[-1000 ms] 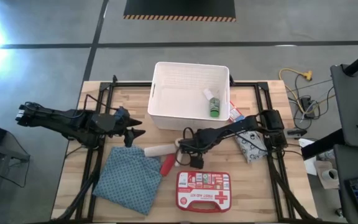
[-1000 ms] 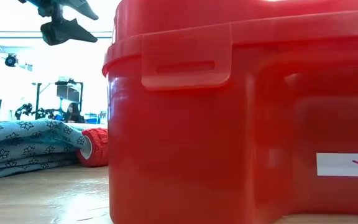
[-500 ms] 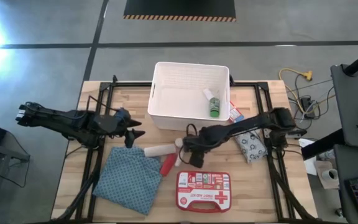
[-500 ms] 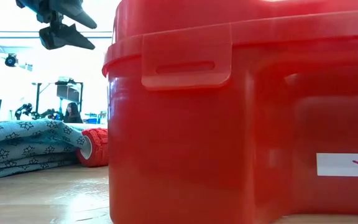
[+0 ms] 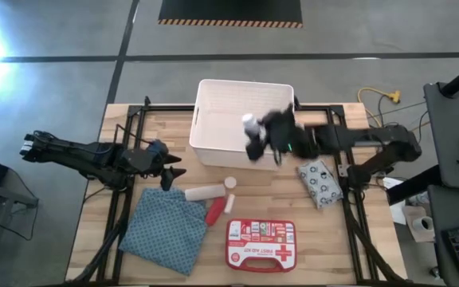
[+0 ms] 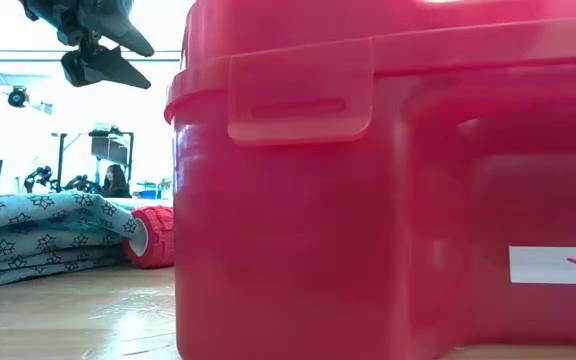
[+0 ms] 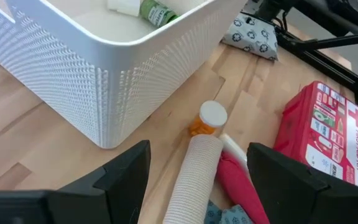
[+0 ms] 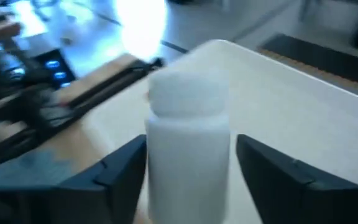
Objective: Pick & place medical supplies in basket/bin
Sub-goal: Put the white pill bottle into the white bin, then put the light brown bandage into the white bin
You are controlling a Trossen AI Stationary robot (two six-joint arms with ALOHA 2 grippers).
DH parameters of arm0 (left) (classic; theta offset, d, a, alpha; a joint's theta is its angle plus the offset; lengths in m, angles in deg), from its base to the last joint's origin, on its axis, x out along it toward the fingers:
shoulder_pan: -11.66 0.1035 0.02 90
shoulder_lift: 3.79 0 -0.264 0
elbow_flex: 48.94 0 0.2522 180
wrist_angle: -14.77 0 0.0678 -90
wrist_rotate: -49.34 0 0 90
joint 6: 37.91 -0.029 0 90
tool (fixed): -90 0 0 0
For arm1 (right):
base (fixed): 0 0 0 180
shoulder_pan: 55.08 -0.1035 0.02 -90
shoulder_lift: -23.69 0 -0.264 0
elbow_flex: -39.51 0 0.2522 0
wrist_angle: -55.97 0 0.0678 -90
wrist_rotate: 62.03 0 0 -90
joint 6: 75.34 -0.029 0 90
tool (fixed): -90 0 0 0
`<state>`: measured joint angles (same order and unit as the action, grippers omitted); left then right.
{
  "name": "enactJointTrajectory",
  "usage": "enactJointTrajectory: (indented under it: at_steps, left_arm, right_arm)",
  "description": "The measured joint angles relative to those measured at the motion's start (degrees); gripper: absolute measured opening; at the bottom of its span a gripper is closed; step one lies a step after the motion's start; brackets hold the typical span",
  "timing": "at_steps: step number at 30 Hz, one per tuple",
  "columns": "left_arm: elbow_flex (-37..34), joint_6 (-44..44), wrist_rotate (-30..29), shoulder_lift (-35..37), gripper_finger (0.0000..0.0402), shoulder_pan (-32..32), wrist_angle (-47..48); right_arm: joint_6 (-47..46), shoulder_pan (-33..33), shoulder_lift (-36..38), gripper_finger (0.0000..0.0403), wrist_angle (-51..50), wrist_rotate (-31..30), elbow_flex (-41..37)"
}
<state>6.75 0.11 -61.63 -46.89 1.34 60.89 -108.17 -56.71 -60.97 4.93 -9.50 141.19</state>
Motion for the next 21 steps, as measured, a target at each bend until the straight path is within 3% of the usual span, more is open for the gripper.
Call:
enactJointTrajectory:
  at_steps: [4, 8, 14, 17, 19, 21]
  left_arm:
    - [0.00, 0.00, 1.25, -0.01, 0.0247, 0.00, 0.02]
    - [-0.11, 0.02, 2.55, 0.01, 0.0247, -0.02, 0.17]
    - [-2.75, -1.94, 3.33, -2.71, 0.0247, 0.02, 1.52]
    - [-5.41, -2.33, 2.66, -6.21, 0.0247, 0.57, -0.68]
    - [-6.95, -2.80, 2.99, -9.17, 0.0247, 0.63, -3.35]
    - [-8.04, -3.44, 4.33, -12.21, 0.0247, 0.61, -6.89]
  right_arm:
    - [3.24, 7.32, -0.26, 0.0306, -2.14, 4.26, 0.89]
    - [15.35, 7.86, -0.57, 0.0343, -4.55, 0.14, 1.56]
    - [23.93, 3.55, 0.33, 0.0353, -6.79, -2.75, 3.46]
    - [26.49, -0.08, 0.29, 0.0351, -10.86, -8.55, 4.11]
    - [26.40, -2.81, 0.28, 0.0347, -14.35, -12.43, 4.36]
    - [21.72, -4.38, 0.60, 0.0344, -18.81, -12.28, 4.44]
